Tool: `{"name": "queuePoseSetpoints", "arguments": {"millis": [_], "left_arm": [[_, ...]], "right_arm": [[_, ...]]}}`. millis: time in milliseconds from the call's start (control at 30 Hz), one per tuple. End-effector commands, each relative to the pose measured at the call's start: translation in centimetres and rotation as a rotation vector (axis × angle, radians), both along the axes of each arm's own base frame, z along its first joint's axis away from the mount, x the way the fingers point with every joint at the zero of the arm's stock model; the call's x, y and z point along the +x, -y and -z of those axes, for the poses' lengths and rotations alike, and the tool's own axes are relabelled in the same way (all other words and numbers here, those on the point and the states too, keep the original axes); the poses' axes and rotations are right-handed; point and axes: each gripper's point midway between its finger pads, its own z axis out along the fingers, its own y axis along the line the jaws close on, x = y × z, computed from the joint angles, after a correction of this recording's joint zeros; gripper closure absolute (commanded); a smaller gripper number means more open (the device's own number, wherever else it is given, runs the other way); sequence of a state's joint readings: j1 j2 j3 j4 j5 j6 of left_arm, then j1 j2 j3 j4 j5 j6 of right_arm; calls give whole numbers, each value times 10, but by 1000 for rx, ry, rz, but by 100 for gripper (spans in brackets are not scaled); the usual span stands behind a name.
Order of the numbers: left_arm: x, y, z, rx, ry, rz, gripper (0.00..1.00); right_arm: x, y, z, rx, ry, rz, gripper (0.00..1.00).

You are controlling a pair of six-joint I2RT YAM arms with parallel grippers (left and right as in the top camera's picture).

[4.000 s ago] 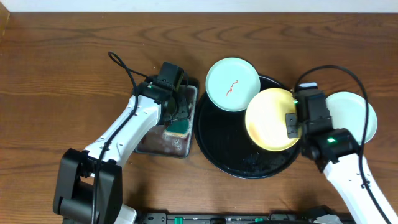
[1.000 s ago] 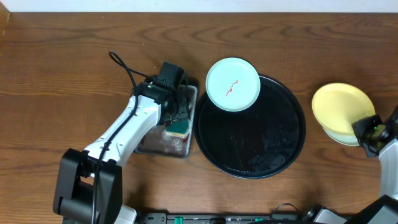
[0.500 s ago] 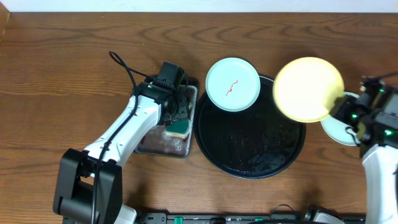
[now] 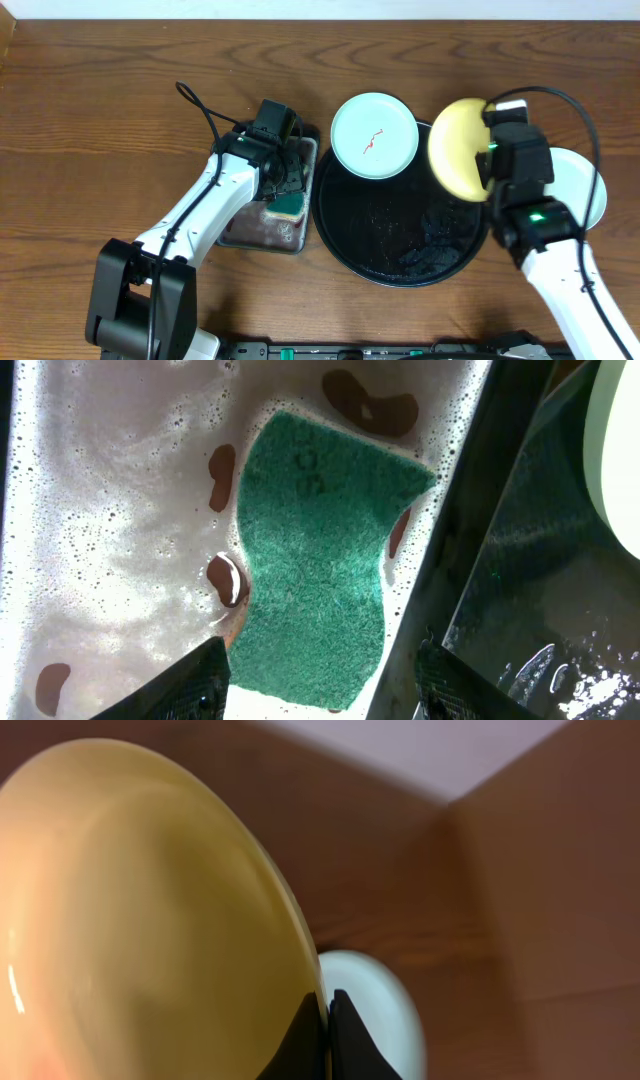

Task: Clean dirty plates on tray and stack at the side
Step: 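Place the yellow plate onto the pale green plate at right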

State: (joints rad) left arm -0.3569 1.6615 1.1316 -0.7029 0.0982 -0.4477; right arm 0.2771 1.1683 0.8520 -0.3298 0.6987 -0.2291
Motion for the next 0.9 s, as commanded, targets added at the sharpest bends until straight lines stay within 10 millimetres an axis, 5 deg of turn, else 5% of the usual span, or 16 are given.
{"name": "queuePoseSetpoints", "arguments": {"millis": [0,167,233,600,767,867], "left_arm": [[-5,-4,7,15,-21,2,39],[-5,-4,7,15,-21,2,39],[-5,-4,7,15,-21,2,39],[-5,-4,7,15,-21,2,39],[-5,-4,7,16,-22,2,39],[-5,-4,7,16,-22,3,39]], "right_arm": [[-16,10,-45,-246,95,167,99],[-8,-55,-46,-337,43,-126,99],[-10,-67,-46,-418,6,-188,99],[-9,-60,-71,-409,115,-76,99],[-7,-53,-59,-202,193,-8,99],[-4,-54,-27,-16,137,-37,99]]}}
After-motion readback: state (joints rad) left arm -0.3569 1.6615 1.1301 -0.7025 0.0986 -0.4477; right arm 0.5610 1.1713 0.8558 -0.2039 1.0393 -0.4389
